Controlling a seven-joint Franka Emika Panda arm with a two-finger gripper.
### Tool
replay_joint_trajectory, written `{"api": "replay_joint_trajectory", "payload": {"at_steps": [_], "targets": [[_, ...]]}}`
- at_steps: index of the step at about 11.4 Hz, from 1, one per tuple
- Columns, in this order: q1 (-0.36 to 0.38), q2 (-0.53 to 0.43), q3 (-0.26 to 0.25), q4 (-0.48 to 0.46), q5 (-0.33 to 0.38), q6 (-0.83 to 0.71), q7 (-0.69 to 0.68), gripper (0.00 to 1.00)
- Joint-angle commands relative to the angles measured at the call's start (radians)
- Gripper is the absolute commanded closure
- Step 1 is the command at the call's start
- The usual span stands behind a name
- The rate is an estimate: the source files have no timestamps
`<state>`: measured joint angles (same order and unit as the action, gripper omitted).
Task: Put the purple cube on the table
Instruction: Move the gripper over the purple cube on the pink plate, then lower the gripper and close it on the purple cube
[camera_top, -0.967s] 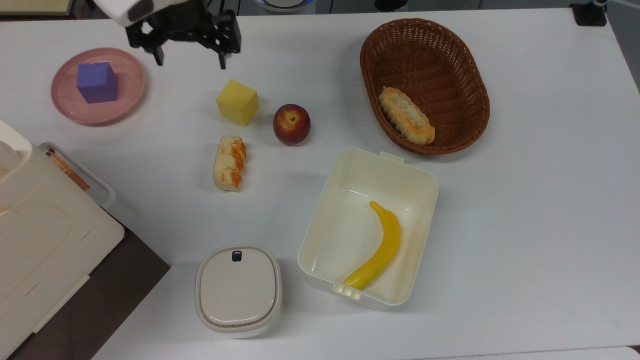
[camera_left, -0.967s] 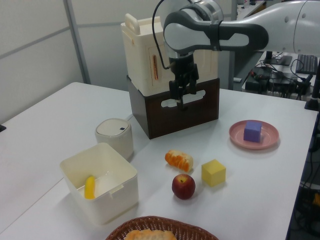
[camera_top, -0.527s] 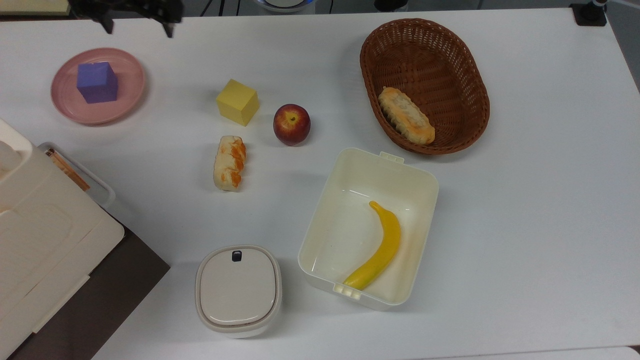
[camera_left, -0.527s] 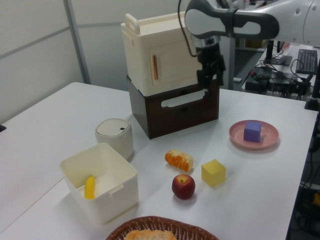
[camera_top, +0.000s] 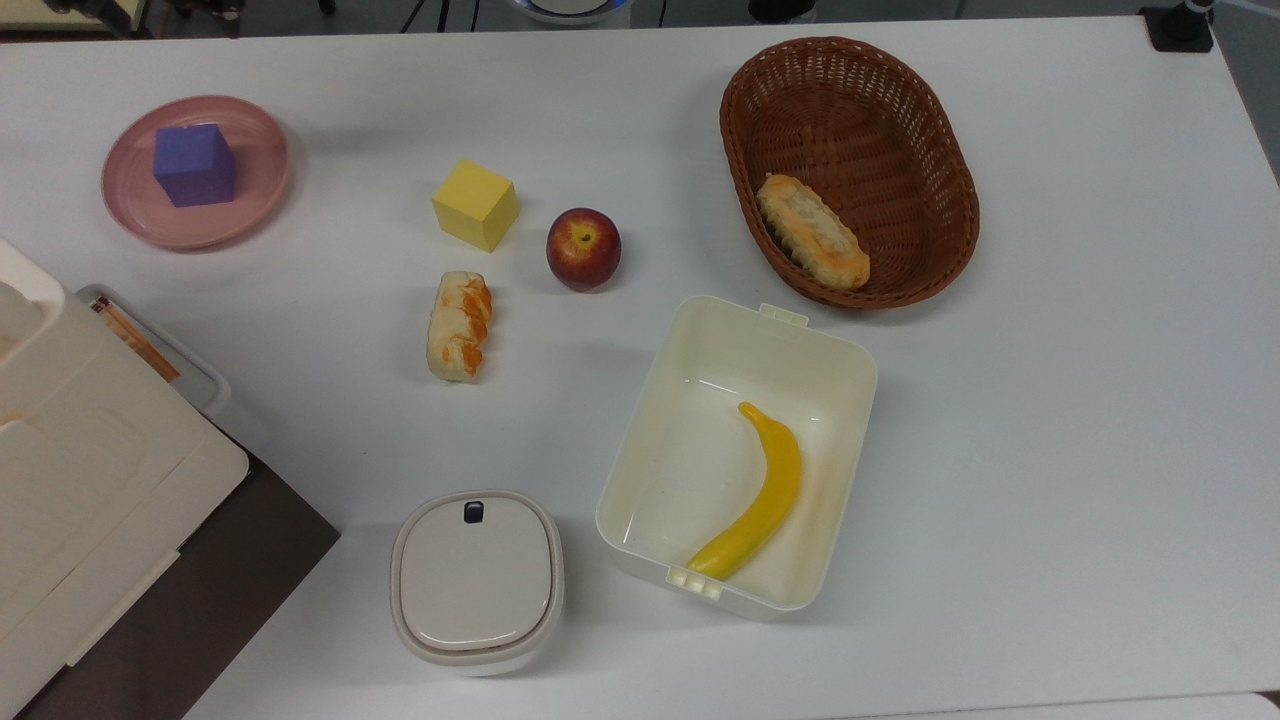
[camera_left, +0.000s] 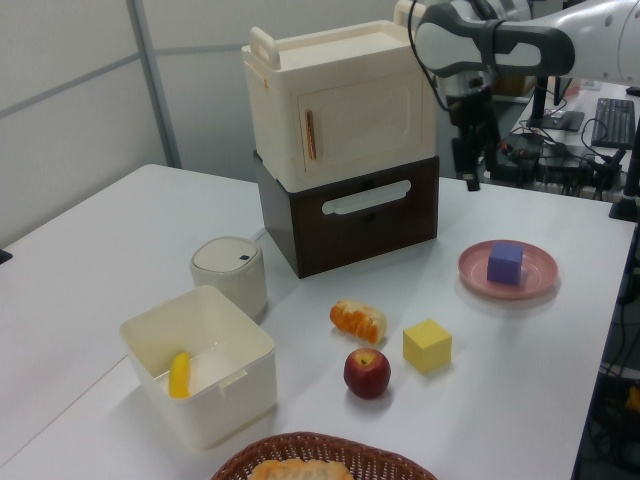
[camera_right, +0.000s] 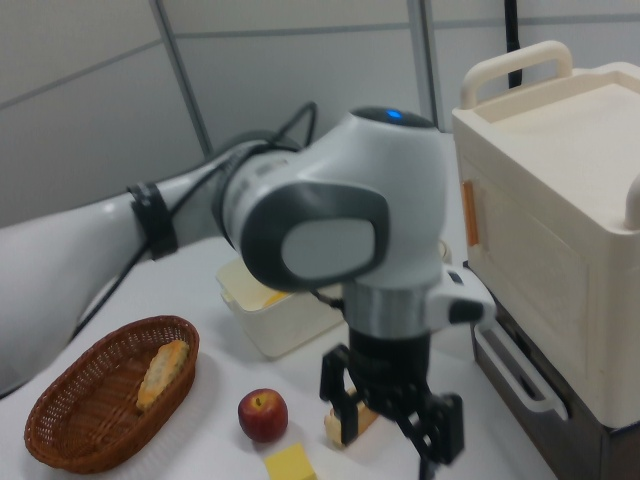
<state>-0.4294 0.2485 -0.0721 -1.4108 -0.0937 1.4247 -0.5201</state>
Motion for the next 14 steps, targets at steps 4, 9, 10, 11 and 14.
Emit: {"api": "replay_joint_trajectory", "payload": {"at_steps": [4, 9, 10, 11, 14], "targets": [[-0.078, 0.104, -0.002, -0.026, -0.131, 0.055, -0.209, 0.0], [-0.081, 0.208, -0.002, -0.037, -0.159, 0.118, -0.202, 0.0], [-0.08, 0.227, -0.002, -0.037, -0.172, 0.118, -0.199, 0.0], [-0.078, 0.244, -0.002, -0.037, -0.175, 0.12, -0.199, 0.0], [-0.074, 0.256, 0.0, -0.085, -0.175, 0.206, -0.172, 0.0]]}}
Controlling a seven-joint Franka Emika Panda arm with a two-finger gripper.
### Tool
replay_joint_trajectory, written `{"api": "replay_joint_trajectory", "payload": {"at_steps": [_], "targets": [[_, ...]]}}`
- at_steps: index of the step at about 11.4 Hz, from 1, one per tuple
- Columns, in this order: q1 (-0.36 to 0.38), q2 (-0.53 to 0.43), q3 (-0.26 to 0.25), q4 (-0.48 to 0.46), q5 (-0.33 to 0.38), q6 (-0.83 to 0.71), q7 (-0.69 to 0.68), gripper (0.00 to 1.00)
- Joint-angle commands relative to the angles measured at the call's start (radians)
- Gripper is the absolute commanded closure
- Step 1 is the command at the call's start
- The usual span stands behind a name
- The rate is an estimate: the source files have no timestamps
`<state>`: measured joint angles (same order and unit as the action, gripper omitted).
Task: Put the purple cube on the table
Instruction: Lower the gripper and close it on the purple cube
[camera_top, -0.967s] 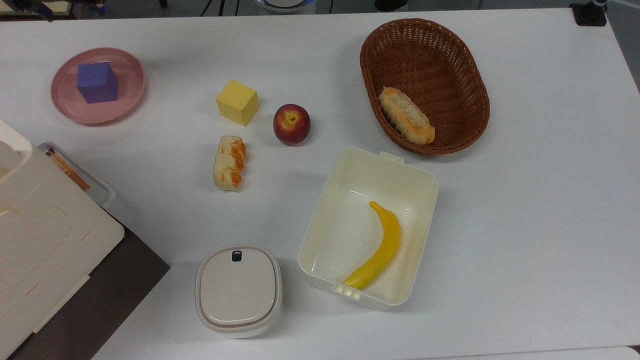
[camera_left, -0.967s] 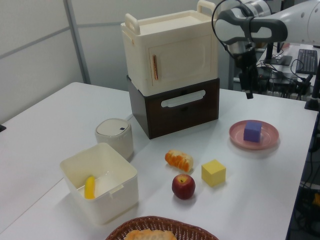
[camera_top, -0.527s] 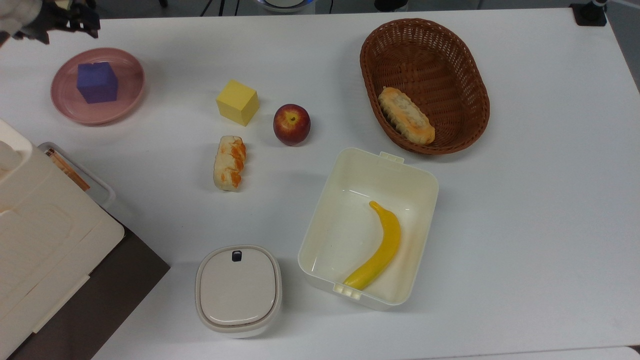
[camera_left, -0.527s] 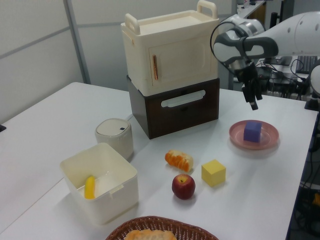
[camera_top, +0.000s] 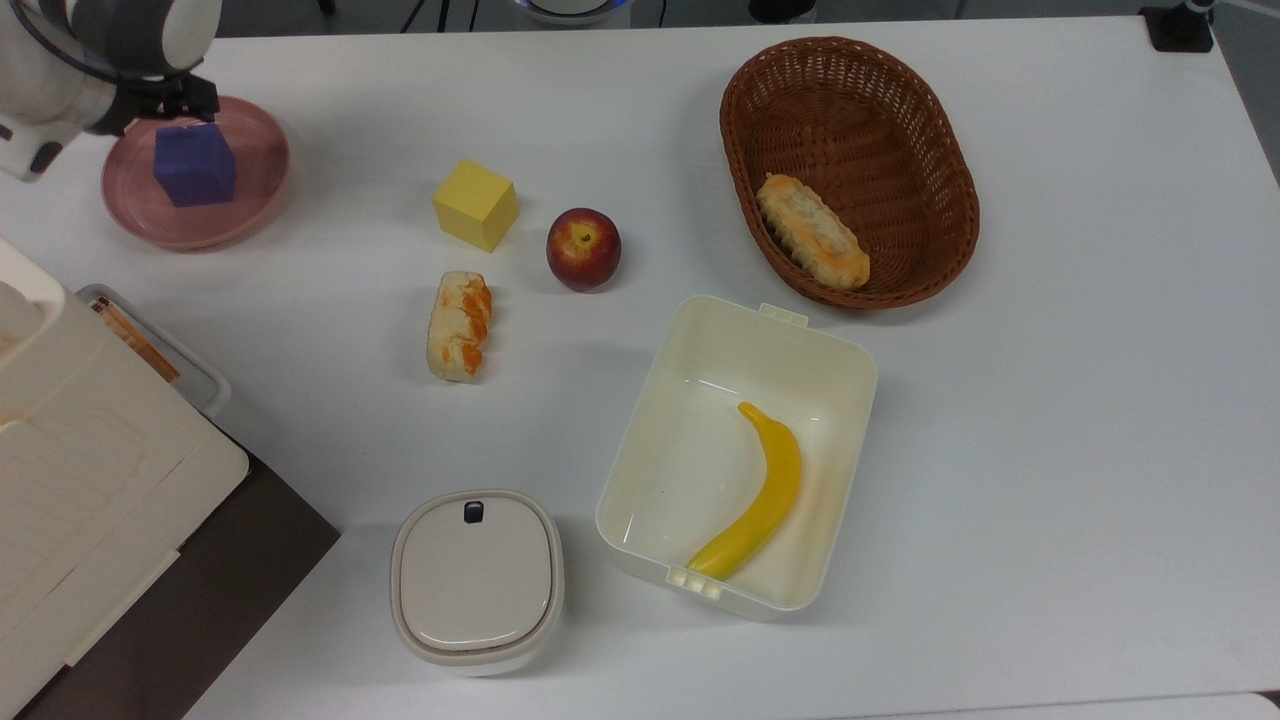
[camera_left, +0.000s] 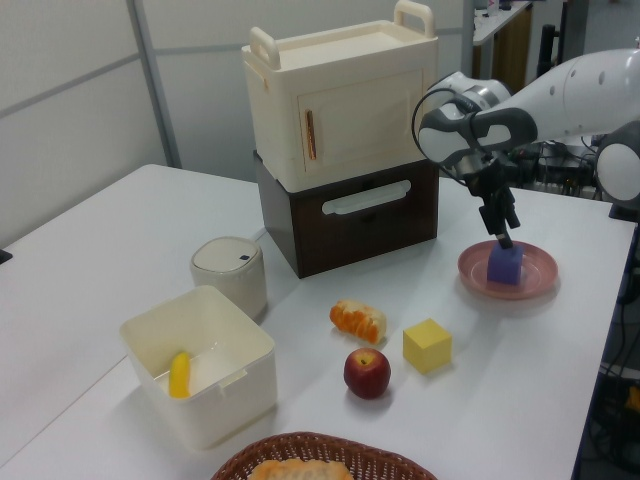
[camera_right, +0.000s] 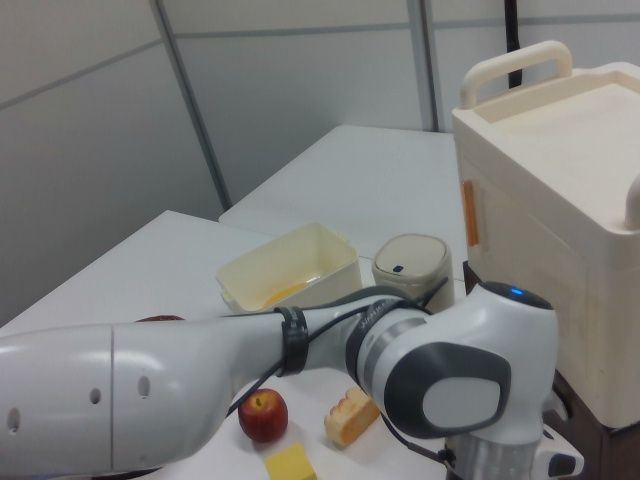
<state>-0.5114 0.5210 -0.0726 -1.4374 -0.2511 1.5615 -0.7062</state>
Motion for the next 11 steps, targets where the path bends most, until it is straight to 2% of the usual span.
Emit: {"api": "replay_joint_trajectory", "payload": {"at_steps": [1, 5, 6, 7, 8, 9, 10, 11], "targets": [[0.01, -0.009, 0.001, -0.069, -0.017, 0.089, 0.034, 0.0], [0.016, 0.002, 0.008, -0.077, -0.016, 0.094, 0.094, 0.0], [0.016, 0.002, 0.008, -0.087, -0.016, 0.1, 0.099, 0.06], [0.016, 0.002, 0.01, -0.087, -0.016, 0.104, 0.096, 0.3], [0.016, 0.001, 0.01, -0.084, -0.017, 0.103, 0.091, 0.5], [0.017, -0.001, 0.011, -0.081, -0.017, 0.1, 0.09, 0.65], [0.017, -0.004, 0.011, -0.08, -0.017, 0.097, 0.09, 0.71], [0.017, -0.012, 0.011, -0.078, -0.019, 0.092, 0.09, 0.71]]}}
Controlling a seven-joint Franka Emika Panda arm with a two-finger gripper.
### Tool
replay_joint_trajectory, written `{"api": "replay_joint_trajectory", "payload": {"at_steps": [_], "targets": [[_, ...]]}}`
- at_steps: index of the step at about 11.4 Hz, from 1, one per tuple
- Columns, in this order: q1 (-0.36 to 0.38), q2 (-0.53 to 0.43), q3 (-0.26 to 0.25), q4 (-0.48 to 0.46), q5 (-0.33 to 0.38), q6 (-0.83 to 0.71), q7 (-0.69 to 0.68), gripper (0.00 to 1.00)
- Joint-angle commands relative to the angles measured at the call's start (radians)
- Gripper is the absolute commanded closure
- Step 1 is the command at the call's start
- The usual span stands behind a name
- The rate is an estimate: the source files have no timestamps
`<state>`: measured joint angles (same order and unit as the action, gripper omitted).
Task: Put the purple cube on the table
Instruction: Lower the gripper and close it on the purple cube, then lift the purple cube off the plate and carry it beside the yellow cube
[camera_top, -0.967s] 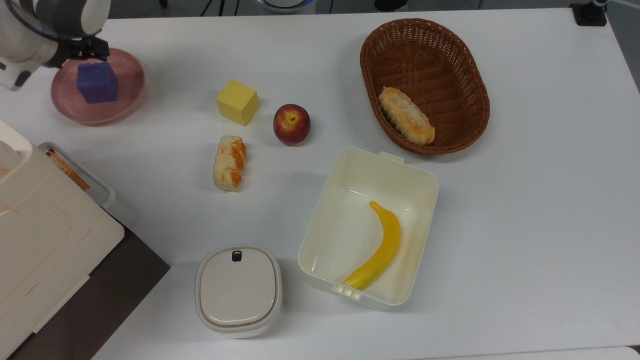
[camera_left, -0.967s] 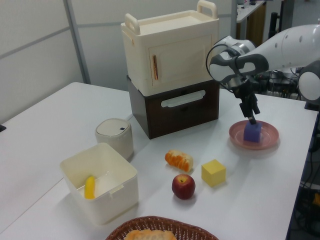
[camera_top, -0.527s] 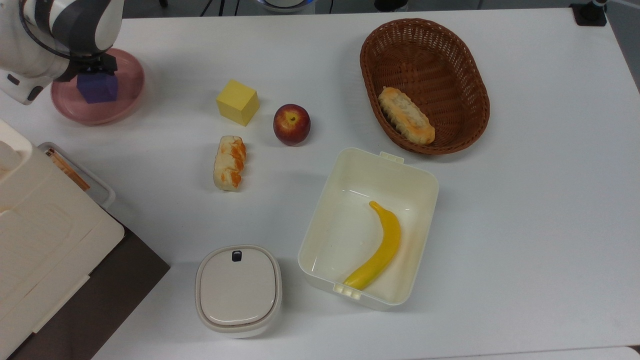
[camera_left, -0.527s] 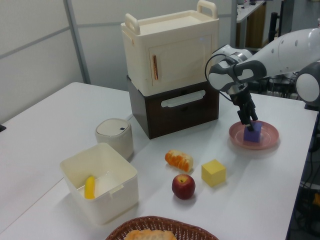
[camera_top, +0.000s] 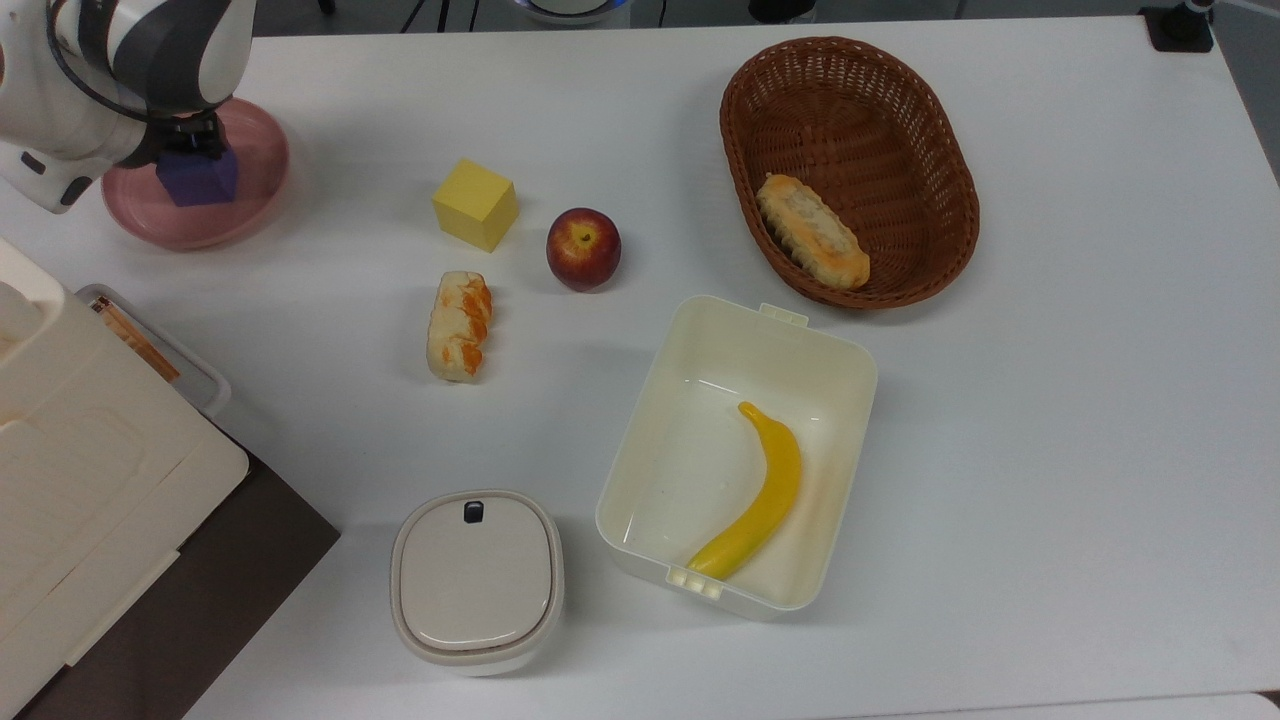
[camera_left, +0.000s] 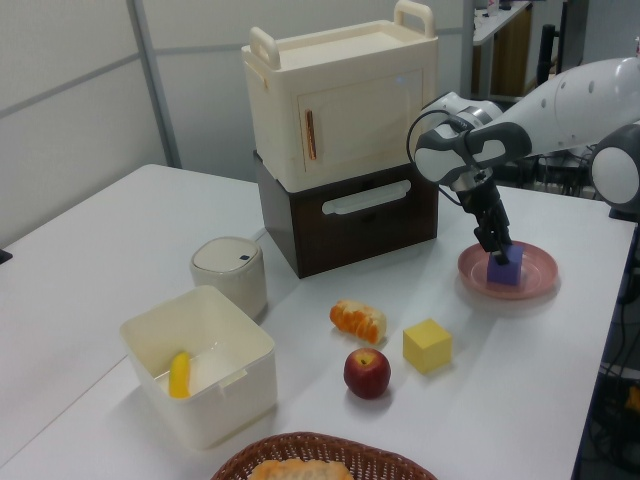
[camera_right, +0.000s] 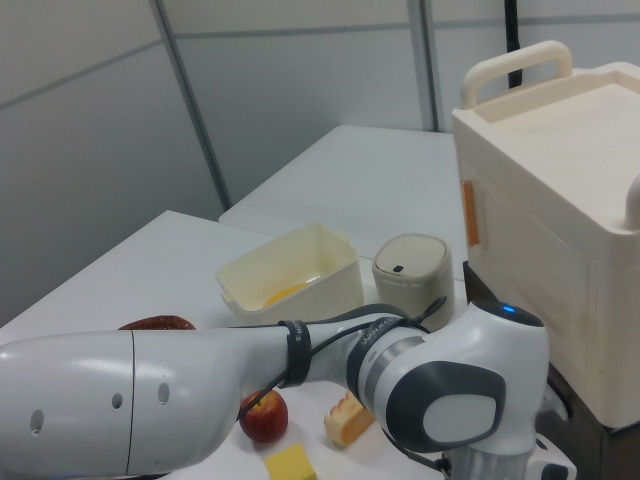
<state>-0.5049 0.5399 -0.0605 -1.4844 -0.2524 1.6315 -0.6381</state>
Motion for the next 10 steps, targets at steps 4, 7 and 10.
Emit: {"api": "replay_joint_trajectory", "payload": {"at_steps": [4, 7, 10], "targets": [[0.051, -0.075, 0.001, -0.01, -0.01, 0.016, 0.035, 0.7], [0.104, -0.107, 0.002, 0.01, 0.011, -0.016, 0.086, 0.69], [0.193, -0.123, 0.004, 0.015, 0.085, -0.019, 0.167, 0.67]]}}
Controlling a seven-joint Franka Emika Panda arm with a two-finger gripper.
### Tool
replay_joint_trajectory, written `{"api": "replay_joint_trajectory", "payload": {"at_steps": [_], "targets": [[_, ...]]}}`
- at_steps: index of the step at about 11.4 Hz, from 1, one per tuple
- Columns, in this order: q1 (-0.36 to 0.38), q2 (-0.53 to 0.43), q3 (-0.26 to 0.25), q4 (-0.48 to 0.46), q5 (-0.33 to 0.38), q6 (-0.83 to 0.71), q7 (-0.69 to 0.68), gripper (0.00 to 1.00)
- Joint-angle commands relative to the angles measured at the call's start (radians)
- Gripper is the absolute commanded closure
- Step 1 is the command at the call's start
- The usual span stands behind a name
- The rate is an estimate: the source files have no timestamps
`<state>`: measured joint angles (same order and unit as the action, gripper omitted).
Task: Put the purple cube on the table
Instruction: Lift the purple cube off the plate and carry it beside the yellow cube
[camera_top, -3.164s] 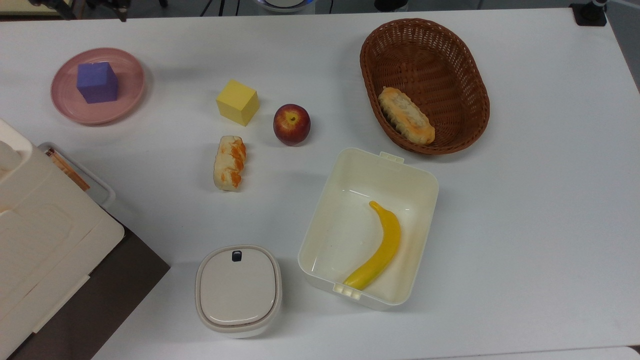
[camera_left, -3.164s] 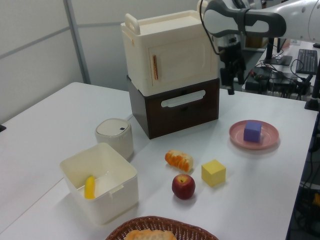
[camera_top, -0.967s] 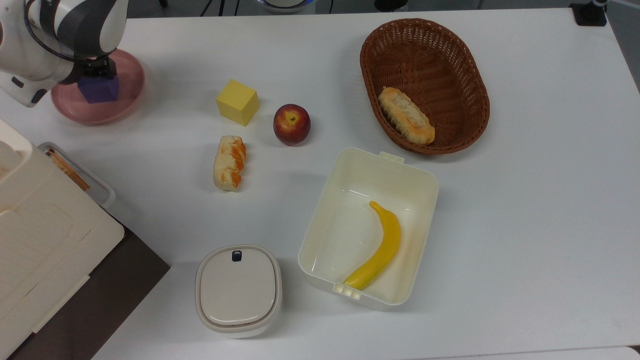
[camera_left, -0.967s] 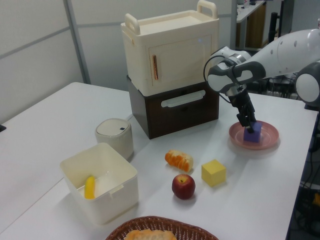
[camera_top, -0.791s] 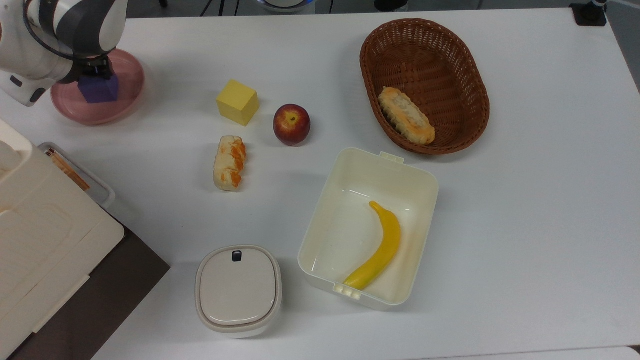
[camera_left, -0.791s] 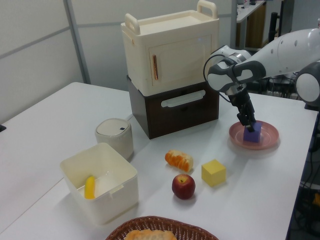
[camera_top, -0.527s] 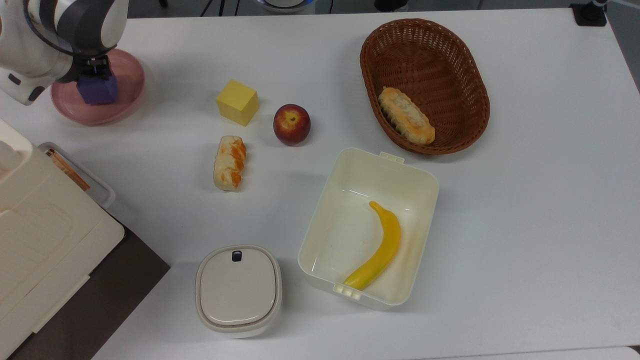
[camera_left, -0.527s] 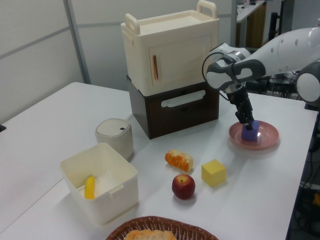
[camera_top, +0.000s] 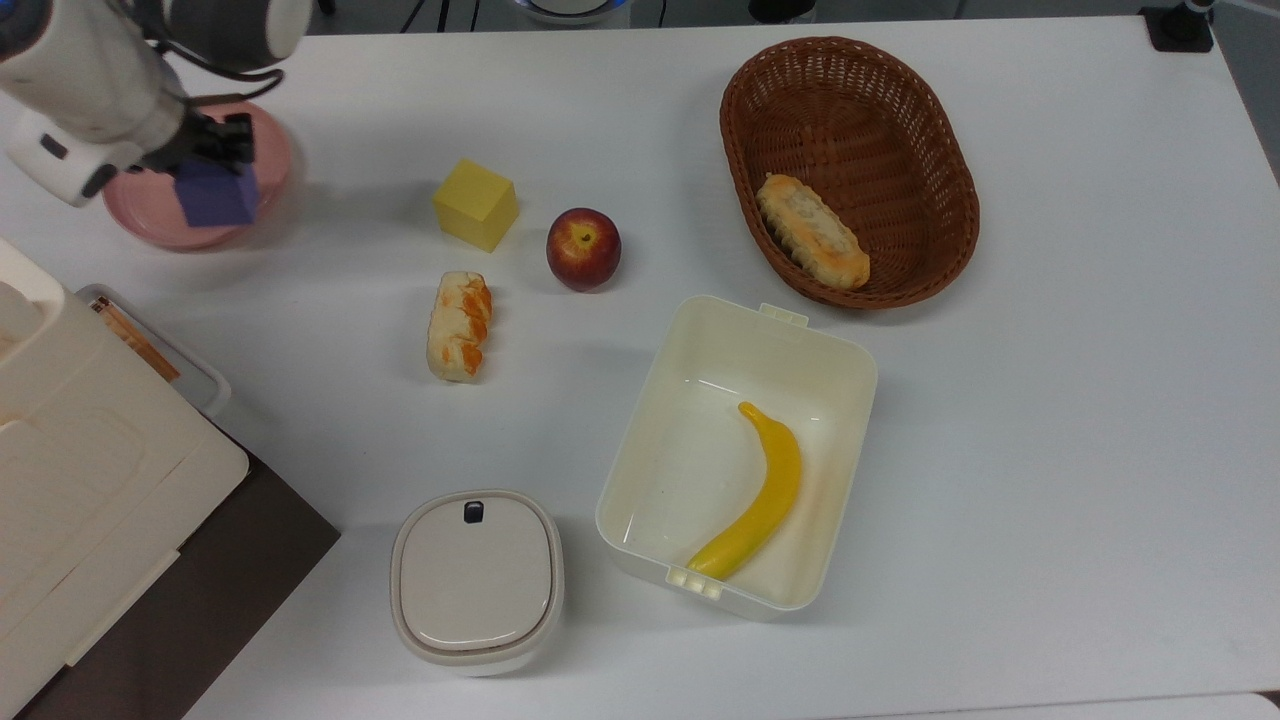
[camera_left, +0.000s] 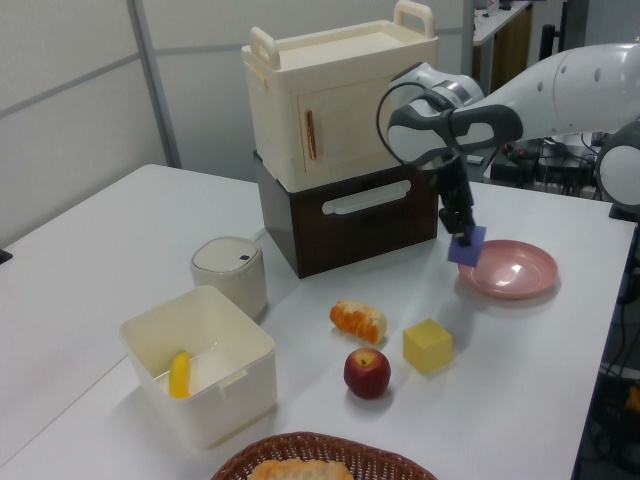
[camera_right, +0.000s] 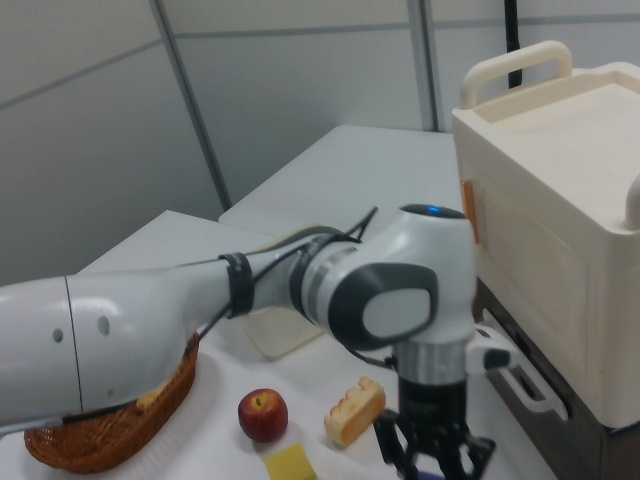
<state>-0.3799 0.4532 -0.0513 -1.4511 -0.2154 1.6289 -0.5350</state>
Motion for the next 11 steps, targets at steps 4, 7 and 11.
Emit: {"api": "replay_joint_trajectory", "payload": {"at_steps": [4, 7, 11], "targets": [[0.151, -0.041, -0.005, -0.018, 0.145, -0.064, 0.11, 0.61], [0.225, -0.05, -0.007, -0.017, 0.145, -0.087, 0.154, 0.25], [0.277, -0.119, -0.007, 0.024, 0.148, -0.089, 0.193, 0.0]]}}
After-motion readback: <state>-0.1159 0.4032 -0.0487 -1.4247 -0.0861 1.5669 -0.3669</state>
